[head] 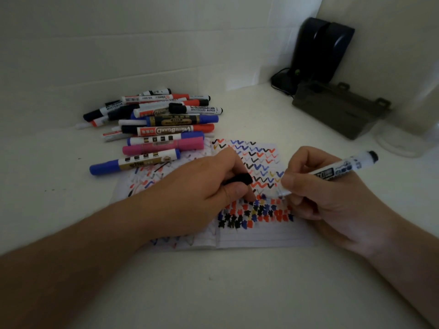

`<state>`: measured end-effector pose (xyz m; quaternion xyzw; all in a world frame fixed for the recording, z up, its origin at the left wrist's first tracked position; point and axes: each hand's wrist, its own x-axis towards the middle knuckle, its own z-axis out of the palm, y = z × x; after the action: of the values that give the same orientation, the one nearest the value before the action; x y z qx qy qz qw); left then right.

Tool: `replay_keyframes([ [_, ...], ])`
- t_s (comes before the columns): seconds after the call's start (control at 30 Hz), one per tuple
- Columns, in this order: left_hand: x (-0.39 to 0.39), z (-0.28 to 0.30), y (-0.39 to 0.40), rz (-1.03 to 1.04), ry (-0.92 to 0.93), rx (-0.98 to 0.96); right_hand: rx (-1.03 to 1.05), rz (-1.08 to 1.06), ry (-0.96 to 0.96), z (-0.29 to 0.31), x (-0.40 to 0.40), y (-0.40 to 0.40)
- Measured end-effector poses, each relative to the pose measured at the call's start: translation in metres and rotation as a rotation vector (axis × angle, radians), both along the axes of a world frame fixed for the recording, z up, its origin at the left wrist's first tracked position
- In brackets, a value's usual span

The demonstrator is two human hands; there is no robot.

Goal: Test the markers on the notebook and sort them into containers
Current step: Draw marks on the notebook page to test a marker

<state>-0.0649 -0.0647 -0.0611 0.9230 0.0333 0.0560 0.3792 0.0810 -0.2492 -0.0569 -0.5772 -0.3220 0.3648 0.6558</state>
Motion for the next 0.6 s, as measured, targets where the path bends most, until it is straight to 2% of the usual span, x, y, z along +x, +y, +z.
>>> replay_keyframes([
  [0.3,0.0008,-0.0015,0.0007,0.0,-0.012,0.022,0.008,-0.042,0.09,0.0045,-0.0009,0.0007],
  [0.6,0.0026,-0.0053,0.0021,0.004,-0.087,0.099,0.003,0.028,-0.145,-0.0028,-0.0042,0.0012],
])
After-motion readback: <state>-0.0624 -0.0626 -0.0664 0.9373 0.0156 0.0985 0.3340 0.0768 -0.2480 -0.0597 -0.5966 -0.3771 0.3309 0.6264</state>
